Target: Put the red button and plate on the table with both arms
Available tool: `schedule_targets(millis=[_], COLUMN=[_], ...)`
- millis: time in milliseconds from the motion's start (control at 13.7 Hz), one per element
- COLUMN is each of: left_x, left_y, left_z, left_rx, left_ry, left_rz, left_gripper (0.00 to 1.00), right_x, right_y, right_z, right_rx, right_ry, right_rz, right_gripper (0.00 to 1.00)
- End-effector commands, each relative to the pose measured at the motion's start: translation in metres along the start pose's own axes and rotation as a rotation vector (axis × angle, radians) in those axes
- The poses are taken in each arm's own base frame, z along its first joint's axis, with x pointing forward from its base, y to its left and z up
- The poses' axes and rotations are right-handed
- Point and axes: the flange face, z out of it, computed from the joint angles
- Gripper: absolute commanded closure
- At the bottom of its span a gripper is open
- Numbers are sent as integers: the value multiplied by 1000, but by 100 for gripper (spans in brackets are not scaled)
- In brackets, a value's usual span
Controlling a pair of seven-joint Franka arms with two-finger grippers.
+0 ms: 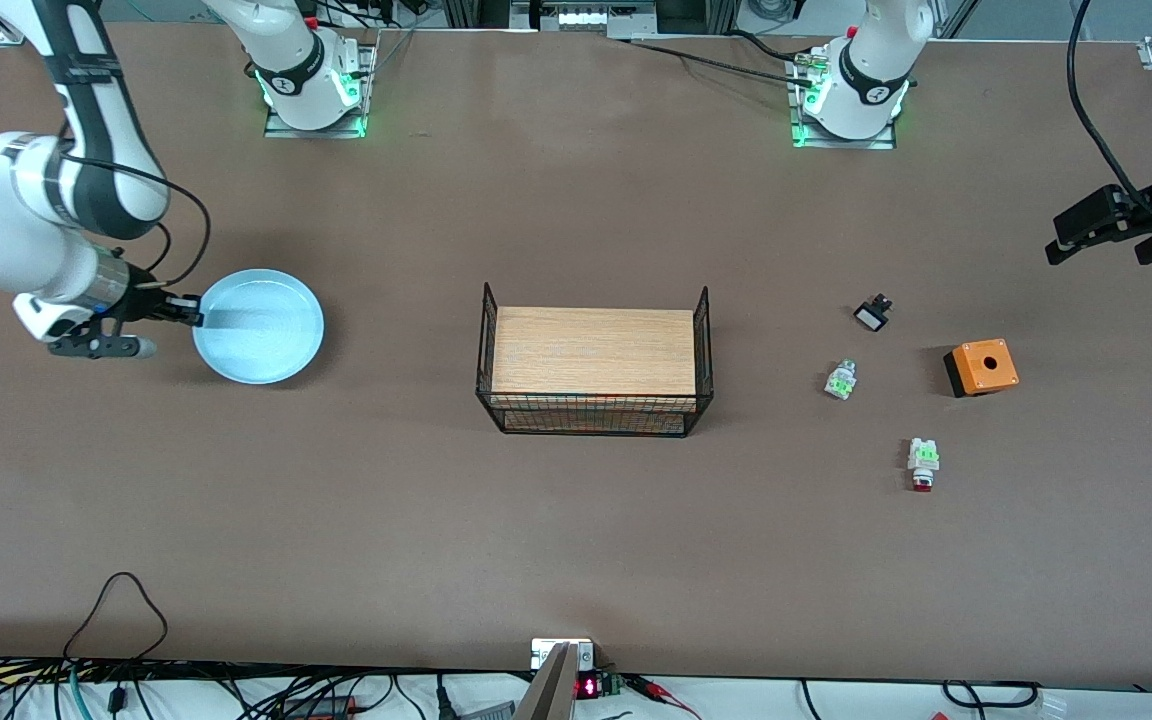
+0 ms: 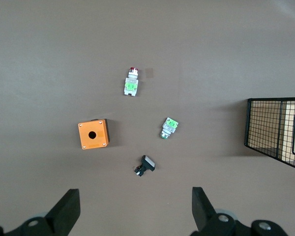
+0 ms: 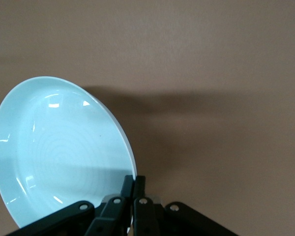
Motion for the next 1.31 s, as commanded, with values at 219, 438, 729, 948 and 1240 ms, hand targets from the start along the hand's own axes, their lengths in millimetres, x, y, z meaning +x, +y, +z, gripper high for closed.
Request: schedule_targets(millis=[219,438,729,948,1240], left_x=[4,4,4,4,4], left_y=[3,3,2,2,5], left_z=[-5,-6,-6,-6,-6], left_rx=[18,17,12,11,10], left_ry=[-4,-2,-2,-1,-2], left_rz=[-1,-4,-7,-10,-5], left_gripper=[0,0,0,0,0], right_x=[-18,-18,-7,27,45], right_y=[24,27,20,-4,-31], right_z=[38,50,3,-91,-172], right_rx=[8,11,21,28,13], right_ry=[-38,-54,-44,-73,-33], right_rz=[-13,-7,70,112,89], right_gripper=[96,92,0,0,0])
